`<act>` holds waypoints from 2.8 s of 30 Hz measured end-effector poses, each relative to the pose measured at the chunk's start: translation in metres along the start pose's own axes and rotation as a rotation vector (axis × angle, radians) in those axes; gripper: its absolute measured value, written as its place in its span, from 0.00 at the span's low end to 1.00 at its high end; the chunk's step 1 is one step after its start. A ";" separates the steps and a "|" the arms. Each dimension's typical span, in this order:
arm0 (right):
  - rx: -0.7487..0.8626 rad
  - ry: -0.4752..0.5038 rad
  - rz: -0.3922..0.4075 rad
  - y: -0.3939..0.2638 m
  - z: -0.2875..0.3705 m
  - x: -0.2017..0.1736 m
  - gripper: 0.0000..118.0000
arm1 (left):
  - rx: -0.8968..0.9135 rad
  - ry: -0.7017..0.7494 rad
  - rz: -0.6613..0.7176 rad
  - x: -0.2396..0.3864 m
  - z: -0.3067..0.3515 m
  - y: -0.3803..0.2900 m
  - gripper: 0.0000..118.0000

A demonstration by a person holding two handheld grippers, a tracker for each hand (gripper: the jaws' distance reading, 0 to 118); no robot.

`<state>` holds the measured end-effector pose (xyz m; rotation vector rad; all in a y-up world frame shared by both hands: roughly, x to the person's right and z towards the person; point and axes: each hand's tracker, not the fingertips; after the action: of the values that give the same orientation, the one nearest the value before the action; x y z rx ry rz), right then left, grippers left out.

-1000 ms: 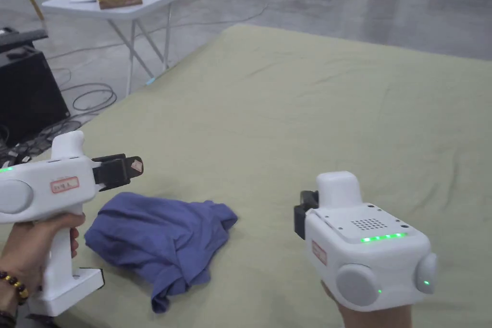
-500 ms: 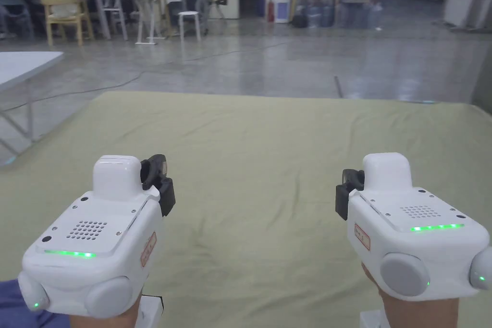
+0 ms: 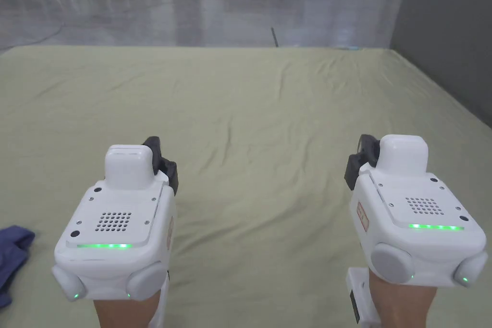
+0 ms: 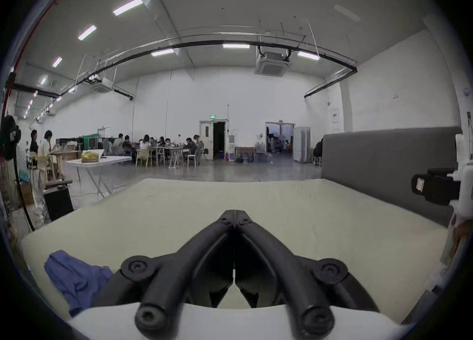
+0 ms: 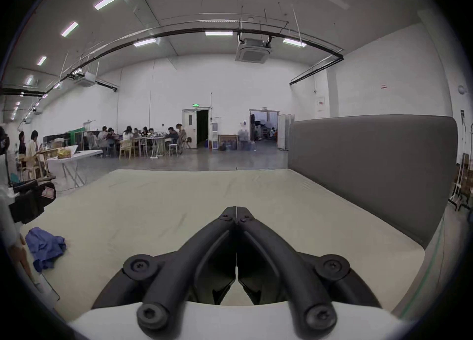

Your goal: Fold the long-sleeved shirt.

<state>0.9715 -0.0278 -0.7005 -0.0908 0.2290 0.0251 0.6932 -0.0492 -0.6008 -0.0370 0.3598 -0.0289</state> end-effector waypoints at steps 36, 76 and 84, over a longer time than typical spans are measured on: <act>-0.013 0.012 0.052 -0.043 -0.005 0.001 1.00 | -0.101 0.067 -0.010 -0.018 -0.007 -0.035 1.00; 0.048 0.013 0.065 -0.025 0.010 -0.003 1.00 | -0.058 0.039 -0.011 -0.010 0.005 -0.020 1.00; 0.051 0.017 0.062 -0.025 0.011 -0.003 1.00 | -0.050 0.046 -0.020 -0.008 0.006 -0.019 1.00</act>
<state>0.9721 -0.0520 -0.6870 -0.0333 0.2489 0.0799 0.6874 -0.0674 -0.5920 -0.0892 0.4064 -0.0411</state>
